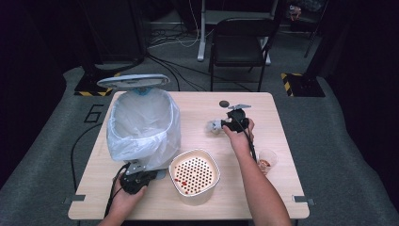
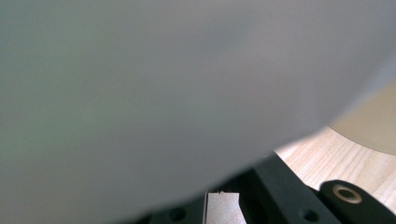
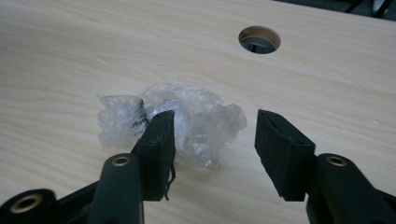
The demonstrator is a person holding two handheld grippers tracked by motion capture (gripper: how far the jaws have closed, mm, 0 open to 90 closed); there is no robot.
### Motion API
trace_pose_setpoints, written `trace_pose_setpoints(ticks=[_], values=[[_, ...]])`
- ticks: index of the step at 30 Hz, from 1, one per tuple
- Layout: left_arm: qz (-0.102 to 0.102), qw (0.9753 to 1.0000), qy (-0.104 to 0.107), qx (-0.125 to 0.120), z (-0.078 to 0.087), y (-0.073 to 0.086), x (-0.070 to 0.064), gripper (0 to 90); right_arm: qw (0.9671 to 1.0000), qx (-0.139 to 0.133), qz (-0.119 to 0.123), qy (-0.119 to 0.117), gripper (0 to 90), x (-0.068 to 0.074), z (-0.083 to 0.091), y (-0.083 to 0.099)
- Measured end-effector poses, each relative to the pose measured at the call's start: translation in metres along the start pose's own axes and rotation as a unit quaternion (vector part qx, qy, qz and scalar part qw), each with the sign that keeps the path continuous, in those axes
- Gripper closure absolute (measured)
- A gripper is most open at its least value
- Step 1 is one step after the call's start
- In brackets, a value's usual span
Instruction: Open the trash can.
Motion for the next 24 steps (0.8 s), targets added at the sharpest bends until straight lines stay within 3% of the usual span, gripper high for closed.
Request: trace_pose_setpoints(ticks=[7,9,24], values=[[-0.002,1.0000,0.000,0.002,0.000,0.000,0.000,90.0,0.9998,0.004,0.018,-0.002,81.2,0.003,0.001,0.002],[-0.001,1.0000,-0.001,0.003,0.000,0.000,0.000,90.0,0.9997,0.001,0.023,-0.002,86.1,0.003,0.004,0.002],[-0.006,1.0000,-0.001,0.004,0.000,0.000,-0.001,90.0,0.9978,0.010,0.042,-0.050,87.5,-0.006,0.066,0.036]])
Point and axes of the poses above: each handheld gripper's, and its own axes: z roughly backward along the jaws, y roughly out of its underside, x roughly to its left, the point moved 4 cm from there along -z, roughly forward along the jaws, and after that the axes turned 15 degrees about y, right-handed, at the moved point
